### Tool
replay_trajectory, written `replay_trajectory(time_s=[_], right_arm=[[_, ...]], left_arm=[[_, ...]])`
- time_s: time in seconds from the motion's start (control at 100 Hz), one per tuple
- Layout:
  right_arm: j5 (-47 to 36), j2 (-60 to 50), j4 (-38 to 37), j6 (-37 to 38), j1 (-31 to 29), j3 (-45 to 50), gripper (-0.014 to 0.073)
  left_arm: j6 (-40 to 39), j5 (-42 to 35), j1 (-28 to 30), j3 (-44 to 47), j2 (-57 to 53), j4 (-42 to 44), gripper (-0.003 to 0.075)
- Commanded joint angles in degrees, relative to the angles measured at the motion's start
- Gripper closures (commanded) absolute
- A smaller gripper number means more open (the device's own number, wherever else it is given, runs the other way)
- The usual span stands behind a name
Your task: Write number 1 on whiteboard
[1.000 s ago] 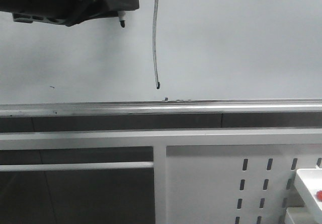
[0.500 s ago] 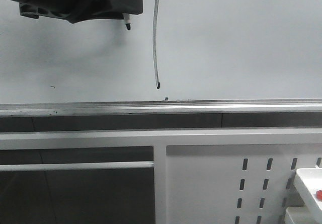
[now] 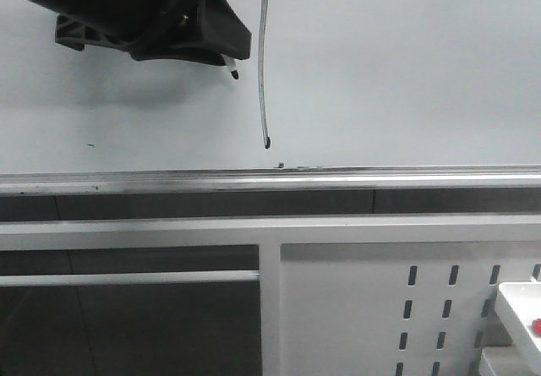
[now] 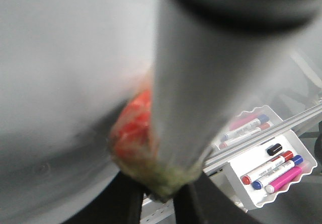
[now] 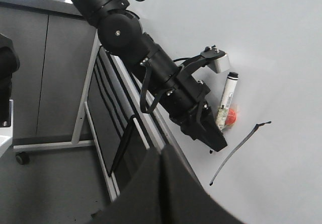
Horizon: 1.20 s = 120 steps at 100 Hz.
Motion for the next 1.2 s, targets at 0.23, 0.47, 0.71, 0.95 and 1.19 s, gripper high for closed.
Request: replay_trajectory(time_s=[0.23,0.47,0.71,0.95,1.19], right_arm=[[-3.6,0.4,1.1,0.4,-0.2,1.6,0.066],[-4.2,0.4,1.2,0.5,-0.2,1.6,0.066],[-4.7,0.4,1.2,0.5,-0.2,1.6,0.066],[-4.7,0.4,1.6,0.5,-0.2,1.6,0.066],[-4.7,0.4,1.6,0.5,-0.2,1.6,0.066]], left_arm=[[-0.8,-5.8,1.1,-2.6,-1.7,-0.8,0.073],[-0.8,-5.5,1.1,-2.6,-1.7,-0.3,0.0401],[-0.8,-6.7,1.6,-2.6,-1.7,-0.3,0.0325],[-0.8,-5.2,1.9,-2.6,-2.0,-0.3,0.0288],[-0.8,2.1,1.9,-2.5,-2.3,0.1,0.02]])
